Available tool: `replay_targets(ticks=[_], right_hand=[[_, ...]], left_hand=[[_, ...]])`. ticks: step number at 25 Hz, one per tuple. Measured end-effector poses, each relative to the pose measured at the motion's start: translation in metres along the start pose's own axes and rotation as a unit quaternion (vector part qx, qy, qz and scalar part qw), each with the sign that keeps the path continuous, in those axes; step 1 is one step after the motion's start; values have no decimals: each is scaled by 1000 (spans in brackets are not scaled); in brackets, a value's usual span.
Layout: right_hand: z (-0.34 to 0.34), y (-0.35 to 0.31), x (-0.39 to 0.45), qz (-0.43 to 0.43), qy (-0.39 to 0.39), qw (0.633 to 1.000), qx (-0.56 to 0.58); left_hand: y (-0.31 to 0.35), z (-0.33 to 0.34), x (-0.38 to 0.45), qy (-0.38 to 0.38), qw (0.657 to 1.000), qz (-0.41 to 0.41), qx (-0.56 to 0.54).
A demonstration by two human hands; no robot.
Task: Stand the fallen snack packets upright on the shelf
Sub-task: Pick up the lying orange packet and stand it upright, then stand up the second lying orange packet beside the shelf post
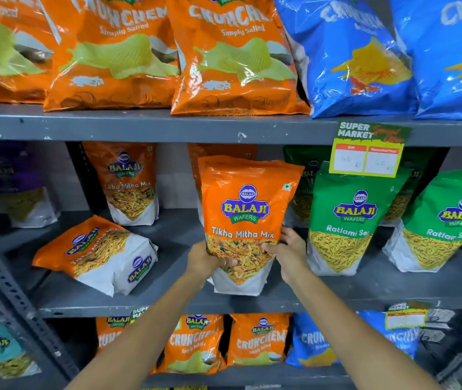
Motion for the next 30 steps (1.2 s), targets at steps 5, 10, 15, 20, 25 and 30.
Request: replay_targets(ticks=[5,10,15,20,25,30], right_hand=[[12,6,16,-35,-19,999,-25],[20,4,15,-71,-53,992,-91],[17,-13,-11,-207,55,955,-205],[36,-21,-49,-330,48,923,-193],[85,-18,-80,-391,-69,892,-214],[165,-13,-91,-361,-164,888,-235]], left_hand=[[-12,3,17,42,998,41,11],[-22,-2,13,45,998,43,-2],[-7,-33,-1,111,993,46,13],[-9,-92,-26,253,966,42,-12],[-13,-161,-35,346,938,12,11],[-25,-220,-21,368,928,-54,-20]])
Point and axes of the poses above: each hand's wrist, its own x-axis towards the middle knuckle, its own z-axis out of the palm, y = z × x, the point moved 3 cm from there along x, towards the middle knuckle, and after that the axes turned 7 degrees about y, right-handed, at the moved point
